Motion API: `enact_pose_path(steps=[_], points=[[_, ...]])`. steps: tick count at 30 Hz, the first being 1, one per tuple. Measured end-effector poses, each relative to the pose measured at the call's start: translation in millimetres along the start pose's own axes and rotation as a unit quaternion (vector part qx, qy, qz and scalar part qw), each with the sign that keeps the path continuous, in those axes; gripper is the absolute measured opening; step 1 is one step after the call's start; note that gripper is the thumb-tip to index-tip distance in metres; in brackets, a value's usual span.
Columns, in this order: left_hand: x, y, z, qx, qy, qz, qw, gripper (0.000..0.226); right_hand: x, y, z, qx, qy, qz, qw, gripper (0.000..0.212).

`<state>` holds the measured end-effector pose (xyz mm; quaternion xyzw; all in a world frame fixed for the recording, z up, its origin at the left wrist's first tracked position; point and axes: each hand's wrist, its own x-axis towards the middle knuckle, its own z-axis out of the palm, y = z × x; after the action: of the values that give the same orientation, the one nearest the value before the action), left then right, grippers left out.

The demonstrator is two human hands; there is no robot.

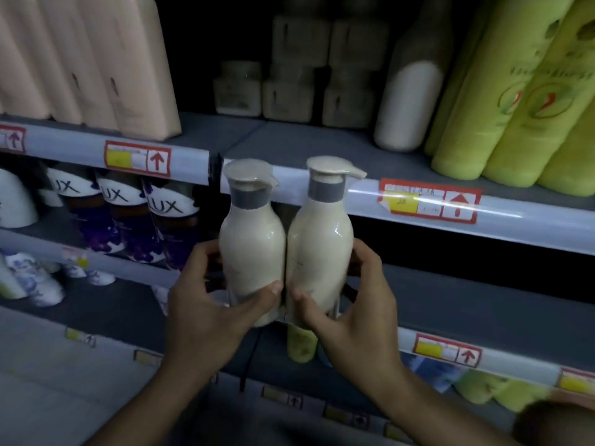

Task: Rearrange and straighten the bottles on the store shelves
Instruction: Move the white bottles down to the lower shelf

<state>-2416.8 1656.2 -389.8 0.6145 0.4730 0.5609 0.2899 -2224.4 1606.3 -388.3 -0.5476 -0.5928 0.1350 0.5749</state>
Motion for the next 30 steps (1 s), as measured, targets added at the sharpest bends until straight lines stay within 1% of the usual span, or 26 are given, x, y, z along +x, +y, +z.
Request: enact_pose_path(steps=[3, 6, 10, 14, 18, 20, 24, 27, 30], points=[[-1, -5, 3, 0.026, -0.021, 0.006, 0.999, 0.072, -3, 16, 3, 0.000, -0.008, 0.005, 1.000, 0.079], [-8, -13, 8, 0.013, -0.026, -0.016, 0.999, 0.074, -7, 30, 2, 0.000, -0.023, 0.006, 1.000, 0.079], [-22, -28, 11, 0.011, -0.036, -0.032, 0.999, 0.075, -14, 43, 3, -0.015, -0.061, 0.021, 0.998, 0.081], [-22, -41, 11, 0.040, -0.061, -0.058, 0.996, 0.076, -19, 56, 2, -0.018, -0.097, 0.039, 0.994, 0.081], [-17, -50, 17, 0.073, -0.097, -0.084, 0.989, 0.079, -22, 67, -1, -0.013, -0.102, 0.060, 0.993, 0.081], [-15, -50, 23, 0.087, -0.107, -0.090, 0.986, 0.077, -23, 72, -3, -0.008, -0.095, 0.071, 0.993, 0.079], [-8, -47, 33, 0.122, -0.098, -0.087, 0.984, 0.070, -15, 78, -4, -0.009, -0.075, 0.088, 0.993, 0.078], [-3, -44, 38, 0.114, -0.078, -0.089, 0.986, 0.067, -2, 78, -5, -0.015, -0.070, 0.085, 0.994, 0.075], [4, -42, 42, 0.107, -0.057, -0.086, 0.989, 0.069, 11, 77, -5, -0.016, -0.064, 0.082, 0.994, 0.077]])
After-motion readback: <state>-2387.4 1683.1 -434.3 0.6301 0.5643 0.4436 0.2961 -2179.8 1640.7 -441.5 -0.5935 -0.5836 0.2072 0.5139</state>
